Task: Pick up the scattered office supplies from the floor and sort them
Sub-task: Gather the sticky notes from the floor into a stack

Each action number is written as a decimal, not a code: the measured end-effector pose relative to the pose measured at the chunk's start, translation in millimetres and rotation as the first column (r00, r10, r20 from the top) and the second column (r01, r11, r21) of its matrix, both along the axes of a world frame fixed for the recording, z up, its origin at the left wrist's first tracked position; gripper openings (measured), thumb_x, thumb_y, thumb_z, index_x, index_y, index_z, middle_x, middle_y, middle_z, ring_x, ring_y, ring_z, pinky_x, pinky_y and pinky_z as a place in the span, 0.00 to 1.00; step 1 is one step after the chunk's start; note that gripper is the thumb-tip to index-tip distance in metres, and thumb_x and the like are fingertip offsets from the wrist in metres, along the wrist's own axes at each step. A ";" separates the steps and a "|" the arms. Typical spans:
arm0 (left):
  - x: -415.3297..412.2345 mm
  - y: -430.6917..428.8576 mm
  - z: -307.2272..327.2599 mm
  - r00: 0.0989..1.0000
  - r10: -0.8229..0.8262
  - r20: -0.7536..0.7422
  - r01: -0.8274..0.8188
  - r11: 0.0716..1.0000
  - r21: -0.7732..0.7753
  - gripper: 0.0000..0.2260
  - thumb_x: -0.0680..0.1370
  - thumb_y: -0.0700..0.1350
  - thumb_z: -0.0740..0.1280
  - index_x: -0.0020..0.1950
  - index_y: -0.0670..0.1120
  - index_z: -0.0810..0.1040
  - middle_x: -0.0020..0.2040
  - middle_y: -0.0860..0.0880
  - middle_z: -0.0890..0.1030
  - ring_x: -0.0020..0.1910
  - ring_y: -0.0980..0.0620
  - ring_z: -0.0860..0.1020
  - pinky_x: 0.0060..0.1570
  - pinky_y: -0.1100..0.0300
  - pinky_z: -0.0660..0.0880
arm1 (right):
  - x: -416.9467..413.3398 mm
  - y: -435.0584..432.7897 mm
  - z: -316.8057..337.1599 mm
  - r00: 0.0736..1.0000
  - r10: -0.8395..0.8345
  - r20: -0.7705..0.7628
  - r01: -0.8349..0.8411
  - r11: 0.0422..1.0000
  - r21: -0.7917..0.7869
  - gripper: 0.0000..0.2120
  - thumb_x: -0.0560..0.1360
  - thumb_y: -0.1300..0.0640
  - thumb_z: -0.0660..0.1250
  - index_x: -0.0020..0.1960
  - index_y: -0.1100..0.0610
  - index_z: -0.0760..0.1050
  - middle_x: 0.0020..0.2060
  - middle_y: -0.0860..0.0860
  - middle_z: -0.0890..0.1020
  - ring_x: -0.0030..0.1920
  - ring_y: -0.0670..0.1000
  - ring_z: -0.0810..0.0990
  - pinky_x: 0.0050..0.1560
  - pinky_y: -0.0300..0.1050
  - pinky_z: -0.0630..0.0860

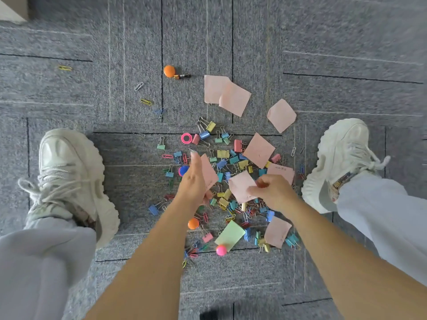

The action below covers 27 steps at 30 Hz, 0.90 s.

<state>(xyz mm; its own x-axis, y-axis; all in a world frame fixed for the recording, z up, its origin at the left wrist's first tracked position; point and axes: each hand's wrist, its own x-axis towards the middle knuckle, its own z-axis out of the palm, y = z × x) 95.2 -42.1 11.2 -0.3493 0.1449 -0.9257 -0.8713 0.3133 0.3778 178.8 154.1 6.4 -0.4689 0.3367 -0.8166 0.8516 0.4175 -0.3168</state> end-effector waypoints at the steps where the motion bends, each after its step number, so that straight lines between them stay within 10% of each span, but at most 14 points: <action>1: -3.9 1.4 -1.8 1.000 -0.003 -0.007 0.003 1.000 0.015 0.42 0.73 0.76 0.41 0.63 0.45 0.74 0.39 0.41 0.74 0.30 0.49 0.69 0.30 0.59 0.66 | -4.3 4.3 11.4 0.990 -0.144 0.003 0.144 0.985 -0.096 0.10 0.73 0.57 0.74 0.37 0.54 0.75 0.27 0.47 0.72 0.28 0.47 0.66 0.28 0.41 0.59; 4: -13.0 13.4 3.6 0.990 0.133 0.048 -0.138 0.981 0.137 0.34 0.74 0.76 0.43 0.63 0.59 0.76 0.43 0.41 0.74 0.27 0.51 0.62 0.28 0.62 0.61 | -16.6 12.4 44.0 0.820 -0.565 0.094 0.559 0.754 -0.344 0.02 0.77 0.61 0.69 0.46 0.55 0.77 0.29 0.48 0.75 0.28 0.45 0.65 0.26 0.36 0.58; 8: -18.7 42.7 22.5 0.923 0.269 0.276 -0.343 0.899 0.272 0.21 0.83 0.58 0.54 0.63 0.45 0.74 0.48 0.41 0.79 0.26 0.49 0.72 0.27 0.61 0.66 | -36.6 6.2 69.8 0.654 -0.753 0.072 0.697 0.563 -0.443 0.05 0.78 0.60 0.67 0.45 0.54 0.73 0.31 0.48 0.75 0.28 0.44 0.65 0.24 0.35 0.58; 16: -18.9 74.6 39.1 0.948 0.158 0.276 -0.279 0.829 0.485 0.16 0.82 0.47 0.52 0.44 0.48 0.78 0.39 0.48 0.79 0.41 0.51 0.73 0.50 0.51 0.66 | -65.0 -9.1 63.3 0.895 -0.437 -0.089 0.430 0.899 -0.085 0.11 0.69 0.47 0.76 0.45 0.54 0.82 0.37 0.52 0.83 0.32 0.50 0.74 0.33 0.43 0.68; 23: -26.3 77.2 24.5 0.949 0.057 0.312 -0.224 0.816 0.533 0.15 0.79 0.56 0.58 0.47 0.49 0.79 0.42 0.48 0.80 0.42 0.50 0.73 0.47 0.52 0.64 | -58.2 9.6 61.2 0.869 -0.493 0.042 0.494 0.865 -0.088 0.17 0.70 0.46 0.77 0.51 0.56 0.79 0.42 0.50 0.83 0.35 0.48 0.74 0.35 0.43 0.69; 27: -38.2 93.3 29.4 0.992 -0.114 0.059 0.075 0.883 0.462 0.16 0.74 0.56 0.67 0.52 0.46 0.80 0.51 0.43 0.83 0.55 0.42 0.79 0.65 0.50 0.68 | -48.2 22.5 62.6 0.756 -0.653 -0.044 0.633 0.746 -0.207 0.08 0.74 0.56 0.74 0.48 0.57 0.77 0.37 0.51 0.79 0.29 0.46 0.69 0.28 0.40 0.62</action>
